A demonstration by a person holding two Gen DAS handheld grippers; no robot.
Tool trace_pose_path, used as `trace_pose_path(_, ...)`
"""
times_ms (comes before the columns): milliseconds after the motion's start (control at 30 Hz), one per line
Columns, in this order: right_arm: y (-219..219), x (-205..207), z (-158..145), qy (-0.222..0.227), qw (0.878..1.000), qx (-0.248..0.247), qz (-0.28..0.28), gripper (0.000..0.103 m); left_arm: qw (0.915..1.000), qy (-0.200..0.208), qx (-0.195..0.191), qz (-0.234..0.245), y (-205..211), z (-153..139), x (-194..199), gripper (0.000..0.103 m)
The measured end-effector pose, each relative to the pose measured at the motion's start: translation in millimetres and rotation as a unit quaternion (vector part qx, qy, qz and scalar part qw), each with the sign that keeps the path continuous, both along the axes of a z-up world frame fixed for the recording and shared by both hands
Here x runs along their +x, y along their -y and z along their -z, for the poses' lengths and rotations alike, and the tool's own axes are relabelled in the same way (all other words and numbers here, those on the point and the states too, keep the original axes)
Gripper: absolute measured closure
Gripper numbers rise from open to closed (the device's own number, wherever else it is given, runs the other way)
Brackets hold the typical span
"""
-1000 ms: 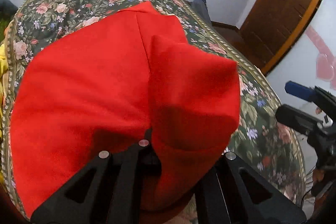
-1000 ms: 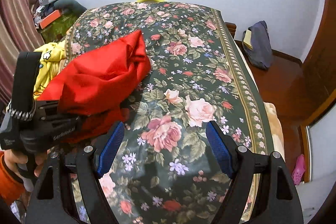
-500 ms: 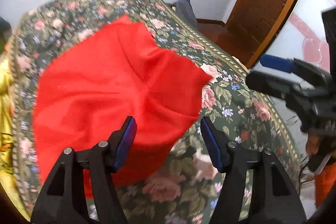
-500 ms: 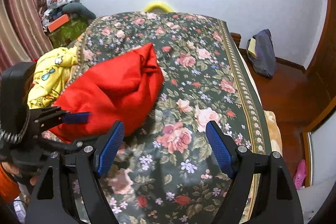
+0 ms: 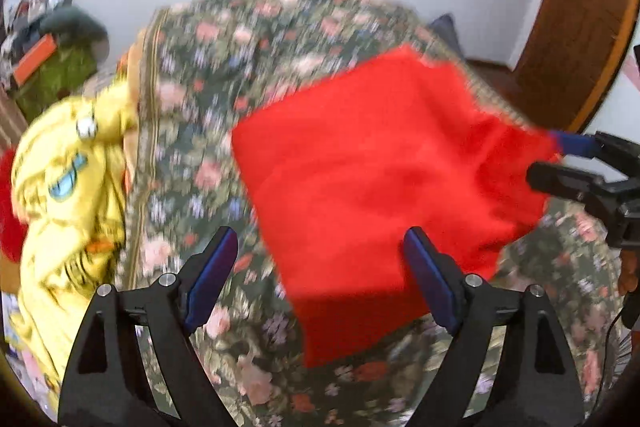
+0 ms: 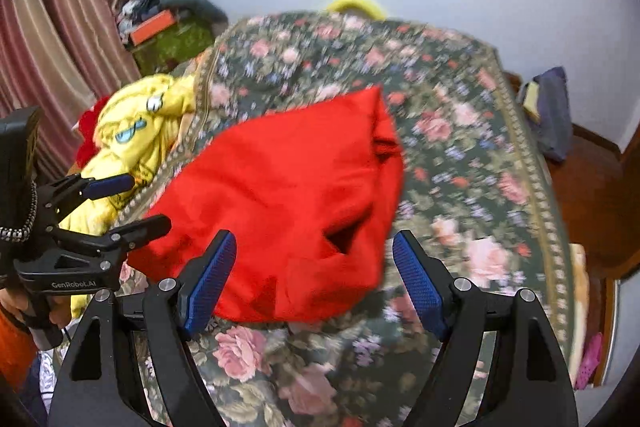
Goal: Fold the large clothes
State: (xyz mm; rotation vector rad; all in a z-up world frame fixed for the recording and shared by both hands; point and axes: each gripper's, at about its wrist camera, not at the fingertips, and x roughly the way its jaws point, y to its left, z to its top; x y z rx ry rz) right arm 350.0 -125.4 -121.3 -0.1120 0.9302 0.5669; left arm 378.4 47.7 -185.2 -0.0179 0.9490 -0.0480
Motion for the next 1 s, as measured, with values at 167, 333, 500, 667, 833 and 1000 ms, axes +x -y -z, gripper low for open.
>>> trace_pose_path(167,5,9,47,-0.044,0.998,-0.045,0.01,0.025,0.9993,-0.035,-0.005,0.008,-7,41,-17,0.014)
trace_pose_path(333,28,7,66,-0.082,0.996,-0.031,0.022,0.025,0.9979,-0.047,-0.046,-0.002,-22,65,-36,0.013)
trace_pose_path(500,36,-1,54,-0.072,0.996,-0.037,0.027,0.024,0.997,-0.053,-0.047,-0.033,-33,60,-48,0.014)
trace_pose_path(667,35,-7,37,-0.041,0.998,-0.053,0.014,0.024,0.9988,-0.026,-0.015,-0.039,-42,37,-65,0.014)
trace_pose_path(833,34,-3,19,-0.012,0.999,-0.044,0.006,0.024,0.9981,0.022,0.027,-0.051,-51,5,-61,0.014)
trace_pose_path(1000,25,7,5,0.007,1.0,-0.023,-0.005,0.024,0.9972,0.047,0.024,-0.053,-55,-15,-38,0.014)
